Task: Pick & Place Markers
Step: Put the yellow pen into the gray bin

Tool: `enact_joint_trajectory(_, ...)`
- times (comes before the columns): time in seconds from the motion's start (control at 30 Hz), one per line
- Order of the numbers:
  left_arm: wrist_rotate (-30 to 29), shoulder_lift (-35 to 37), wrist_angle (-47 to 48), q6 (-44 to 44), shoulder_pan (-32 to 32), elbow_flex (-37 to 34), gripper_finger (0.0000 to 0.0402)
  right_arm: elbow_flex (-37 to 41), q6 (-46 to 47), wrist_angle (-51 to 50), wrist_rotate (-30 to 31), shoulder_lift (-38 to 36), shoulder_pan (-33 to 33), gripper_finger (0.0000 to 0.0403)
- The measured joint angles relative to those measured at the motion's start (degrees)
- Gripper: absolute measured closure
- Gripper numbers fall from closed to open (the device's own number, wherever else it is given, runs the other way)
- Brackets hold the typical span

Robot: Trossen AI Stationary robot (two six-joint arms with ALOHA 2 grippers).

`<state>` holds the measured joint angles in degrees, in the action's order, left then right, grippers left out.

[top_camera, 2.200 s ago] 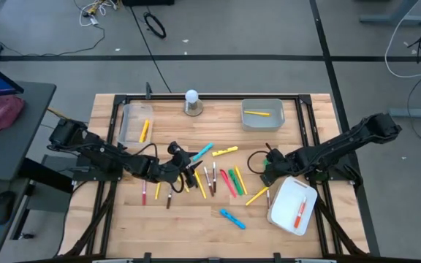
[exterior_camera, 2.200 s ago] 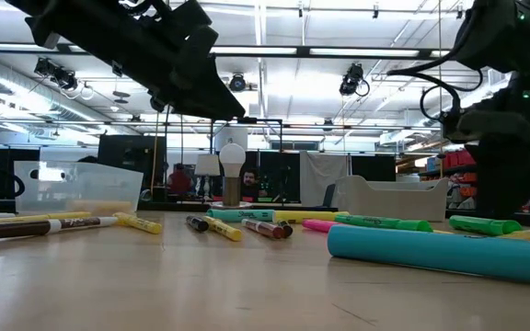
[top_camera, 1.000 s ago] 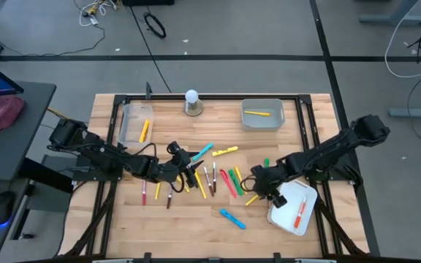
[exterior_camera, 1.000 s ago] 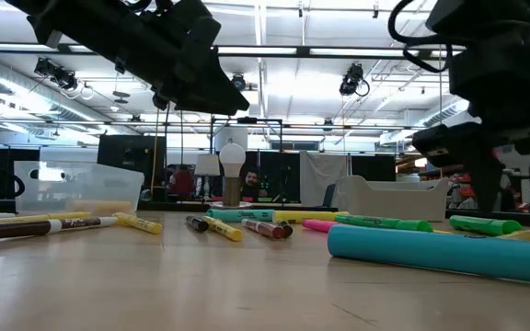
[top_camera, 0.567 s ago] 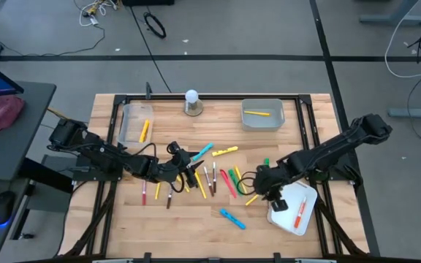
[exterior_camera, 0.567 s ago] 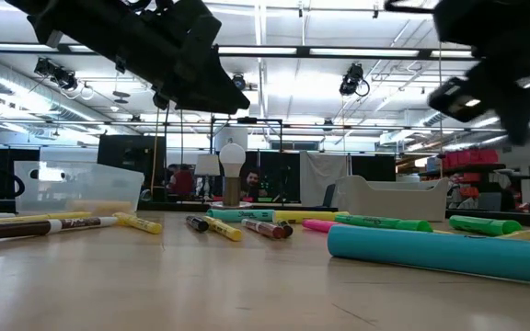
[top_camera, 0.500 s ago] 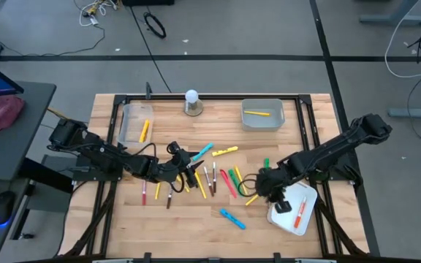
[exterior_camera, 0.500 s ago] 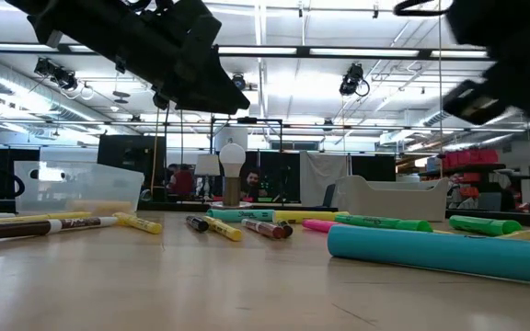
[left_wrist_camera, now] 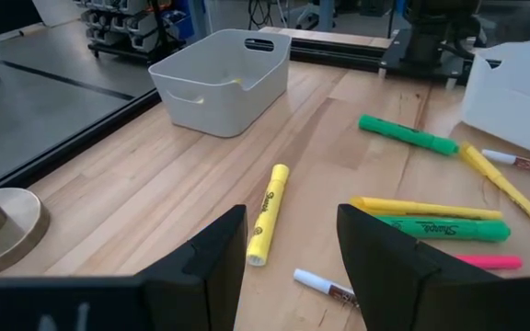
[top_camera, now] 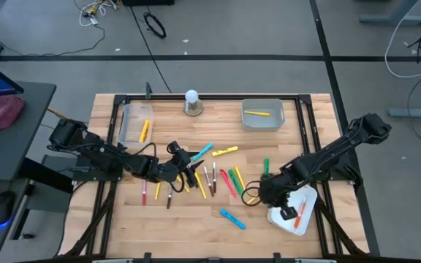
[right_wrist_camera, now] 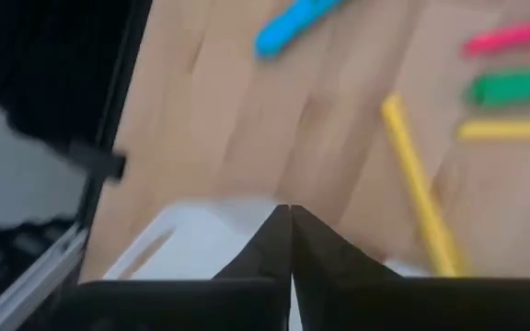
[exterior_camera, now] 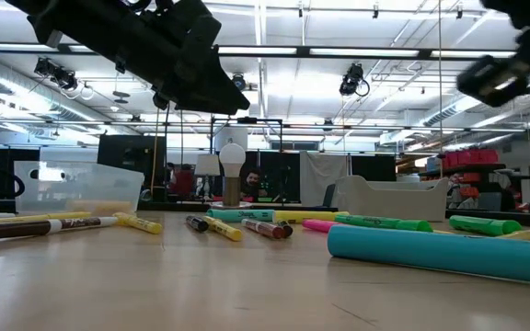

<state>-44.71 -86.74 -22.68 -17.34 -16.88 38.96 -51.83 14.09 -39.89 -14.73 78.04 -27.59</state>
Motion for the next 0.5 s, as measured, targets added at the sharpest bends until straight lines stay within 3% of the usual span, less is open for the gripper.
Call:
enact_joint_trajectory(0.1,-0.02,0.00,0.00,0.00,0.18,0.00,0.0225,0.95,-0.05,5.72,-0.37,0.78,1.53,0.0399)
enact_joint_trajectory(0.2,0.00,0.00,0.00,-0.02,0.32,0.00,0.0225,3.08,-1.16,8.75,-5.22,2.50,2.39,0.0400)
enact_joint_trajectory(0.33,-0.02,0.00,0.00,-0.02,0.32,0.00,0.0225,3.50,-2.35,7.28,-12.23,3.15,2.00,0.0400)
enact_joint_trajectory(0.5,-0.02,0.00,0.00,0.02,0.37,0.00,0.0225,3.52,3.22,4.83,-17.79,2.85,2.00,0.0401)
